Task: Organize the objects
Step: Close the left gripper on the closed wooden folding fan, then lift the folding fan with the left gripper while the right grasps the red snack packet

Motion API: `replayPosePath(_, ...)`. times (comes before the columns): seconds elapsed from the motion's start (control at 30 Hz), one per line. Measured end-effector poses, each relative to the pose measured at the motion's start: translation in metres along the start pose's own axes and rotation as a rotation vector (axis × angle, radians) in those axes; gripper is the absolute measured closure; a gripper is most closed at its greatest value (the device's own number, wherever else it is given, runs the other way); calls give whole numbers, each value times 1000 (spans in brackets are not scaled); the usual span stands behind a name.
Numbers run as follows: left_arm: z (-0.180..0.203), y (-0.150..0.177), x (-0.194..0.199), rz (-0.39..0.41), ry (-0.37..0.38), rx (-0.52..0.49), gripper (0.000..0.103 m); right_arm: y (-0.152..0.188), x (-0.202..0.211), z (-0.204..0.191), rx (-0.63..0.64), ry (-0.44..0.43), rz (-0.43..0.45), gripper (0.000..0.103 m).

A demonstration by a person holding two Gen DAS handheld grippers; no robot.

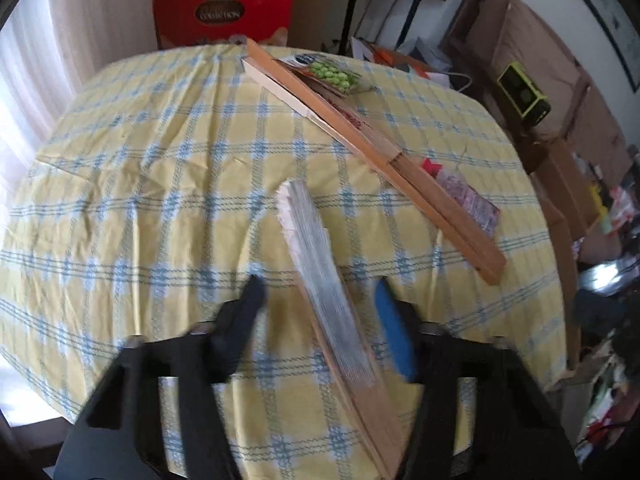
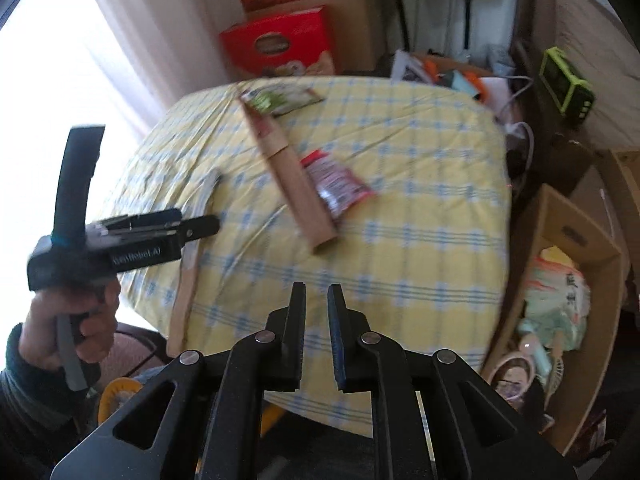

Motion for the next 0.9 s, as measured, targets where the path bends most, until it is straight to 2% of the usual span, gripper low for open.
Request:
replayPosePath(0.03, -3, -1, 0, -1, 17, 9, 78, -3, 2, 4, -4, 7, 9, 86)
replayPosePath(0.1, -10, -2, 1, -9, 67, 49, 80, -5, 5, 11, -11, 25, 17, 82)
replayPosePath(0.17, -18, -2, 2, -16, 112, 94, 82, -6, 3, 17, -5, 65, 22, 65)
replayPosePath(0.3, -28, -4, 10, 2, 152, 139, 83, -15, -23, 24, 85, 143, 14, 64)
replayPosePath(0.4, -32, -7, 18, 19, 155, 143, 83, -30, -40, 22, 195, 190, 55, 64)
replayPosePath(0.6, -39, -14, 23, 52, 126, 131, 83, -49, -76, 10, 317, 179, 41, 64)
replayPosePath(0.67, -45, -15, 23, 57, 115, 134, 83, -49, -82, 4, 340, 176, 32, 58)
replayPosePath(0.73, -48, -16, 21, 58, 112, 141, 83, -42, -89, -8, 359, 149, -3, 56)
replayPosePath(0.83, -49, -15, 18, 55, 105, 142, 83, -27, -90, -39, 439, 76, -5, 56)
replayPosePath(0.9, -50, -14, 17, 56, 99, 139, 83, -23, -89, -49, 478, 90, 10, 57)
Point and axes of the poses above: each gripper's, at about its wrist camera, not at the fingertips, and x roughly against the way its jaws point, z to its right, y to its underside, the point moved 6 cm from there along -x, roughly the way its jaws point
